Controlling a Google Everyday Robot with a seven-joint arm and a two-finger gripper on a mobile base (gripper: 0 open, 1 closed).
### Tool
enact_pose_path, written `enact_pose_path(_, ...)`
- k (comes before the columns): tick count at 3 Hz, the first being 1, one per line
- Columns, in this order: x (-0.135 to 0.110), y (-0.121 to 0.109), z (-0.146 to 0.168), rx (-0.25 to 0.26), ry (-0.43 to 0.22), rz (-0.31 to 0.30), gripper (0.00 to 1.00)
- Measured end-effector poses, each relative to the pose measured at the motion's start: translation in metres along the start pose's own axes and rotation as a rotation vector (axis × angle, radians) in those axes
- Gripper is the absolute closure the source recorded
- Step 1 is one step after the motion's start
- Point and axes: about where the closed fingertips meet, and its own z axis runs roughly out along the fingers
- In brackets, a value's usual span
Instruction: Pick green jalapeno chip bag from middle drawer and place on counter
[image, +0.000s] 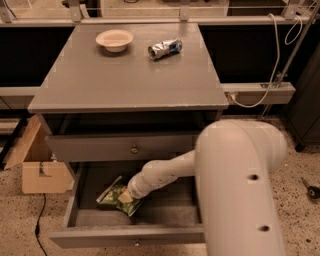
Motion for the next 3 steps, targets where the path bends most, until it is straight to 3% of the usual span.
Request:
enact_pose_path(1, 0.001, 0.018, -0.018, -0.053, -0.095, -0.117, 0.96)
enact_pose_path(2, 0.002, 0.054, -0.051, -0.141, -0.178, -0.219, 1.00)
enact_pose_path(3, -0.018, 0.084, -0.105, -0.223, -0.307, -0.305, 1.00)
